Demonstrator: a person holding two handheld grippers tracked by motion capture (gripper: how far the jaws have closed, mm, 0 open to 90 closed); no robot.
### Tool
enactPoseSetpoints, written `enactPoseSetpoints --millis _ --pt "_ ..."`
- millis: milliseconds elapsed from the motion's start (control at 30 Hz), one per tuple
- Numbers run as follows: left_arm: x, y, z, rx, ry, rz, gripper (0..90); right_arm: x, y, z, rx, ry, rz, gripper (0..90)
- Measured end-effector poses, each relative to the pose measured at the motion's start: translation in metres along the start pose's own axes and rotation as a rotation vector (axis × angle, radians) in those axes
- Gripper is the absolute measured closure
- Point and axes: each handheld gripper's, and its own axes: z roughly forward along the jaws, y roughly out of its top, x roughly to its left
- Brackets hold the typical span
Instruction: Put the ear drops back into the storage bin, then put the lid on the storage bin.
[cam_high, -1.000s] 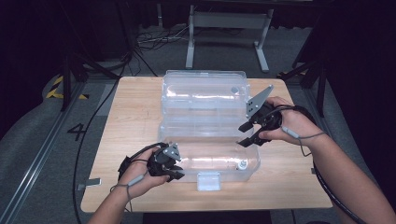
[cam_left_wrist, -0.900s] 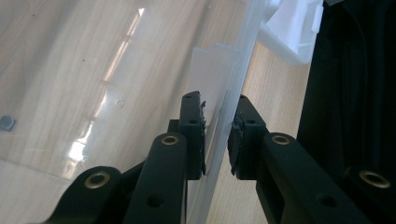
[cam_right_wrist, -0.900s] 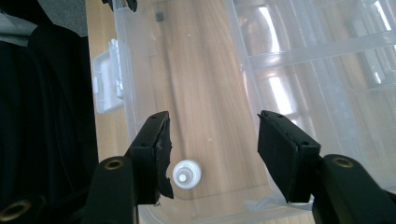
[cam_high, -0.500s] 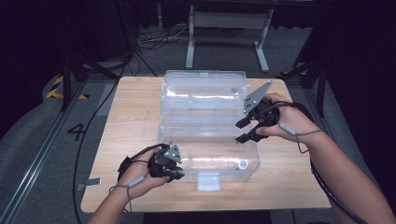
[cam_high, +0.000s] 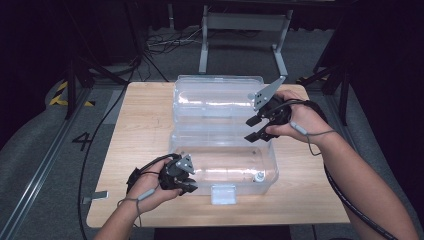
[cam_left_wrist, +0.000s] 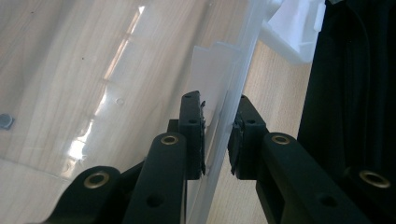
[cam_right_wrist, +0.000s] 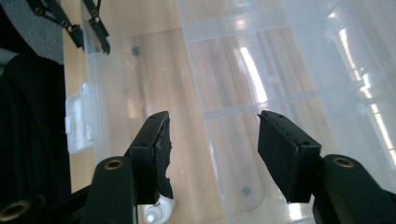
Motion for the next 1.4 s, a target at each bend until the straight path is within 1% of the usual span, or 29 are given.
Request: enactPoseSetpoints --millis 100,233,367,500,533,700,733,900,967,1000,1133,1300,1367,1400 --pt "0.000 0.000 0.000 -0.001 0.001 -0.001 77.9 -0.002 0.004 0.001 -0.009 0.000 0.003 45.2" --pt "0.000 0.000 0.000 -0.002 0.001 0.001 77.9 -0.008 0.009 0.007 -0.002 -0.005 0.003 45.4" --pt "0.000 0.000 0.000 -0.001 0.004 0.001 77.8 -0.011 0.011 0.012 0.005 -0.003 0.006 45.4" --pt "0.000 0.000 0.000 -0.001 0.002 -0.002 77.9 -0.013 0.012 0.014 -0.004 -0.004 0.012 45.4" --pt "0.000 -0.001 0.000 -0.004 0.001 -0.002 77.8 -0.014 0.013 0.014 -0.001 -0.008 0.008 45.4" --pt "0.000 -0.001 0.001 -0.008 0.003 -0.005 77.6 -0.023 0.016 0.012 -0.013 -0.026 0.021 46.1" --pt "-0.001 -0.001 0.001 -0.007 0.004 -0.005 77.6 -0.026 0.018 0.012 -0.005 -0.034 0.020 46.4" --pt "-0.001 -0.001 0.001 -0.008 0.005 -0.008 77.5 -0.037 0.026 0.012 -0.025 -0.048 0.030 47.7" --pt "-0.001 -0.002 0.001 -0.010 0.005 -0.008 77.5 -0.038 0.027 0.013 -0.026 -0.042 0.037 48.3" --pt "-0.001 -0.002 0.001 -0.009 0.006 -0.007 77.5 -0.041 0.030 0.014 -0.046 -0.040 0.041 47.4" --pt "0.000 -0.002 0.001 -0.015 0.000 -0.006 77.5 -0.044 0.034 0.013 -0.052 -0.050 0.031 48.3" --pt "0.000 -0.002 0.001 -0.016 -0.001 -0.010 77.5 -0.049 0.035 0.017 -0.042 -0.060 0.035 50.6" --pt "0.000 -0.002 0.001 -0.014 -0.002 -0.010 77.5 -0.052 0.034 0.021 -0.032 -0.061 0.037 53.5" --pt "0.000 -0.002 0.001 -0.015 -0.002 -0.007 77.5 -0.055 0.034 0.024 -0.017 -0.060 0.028 56.5"
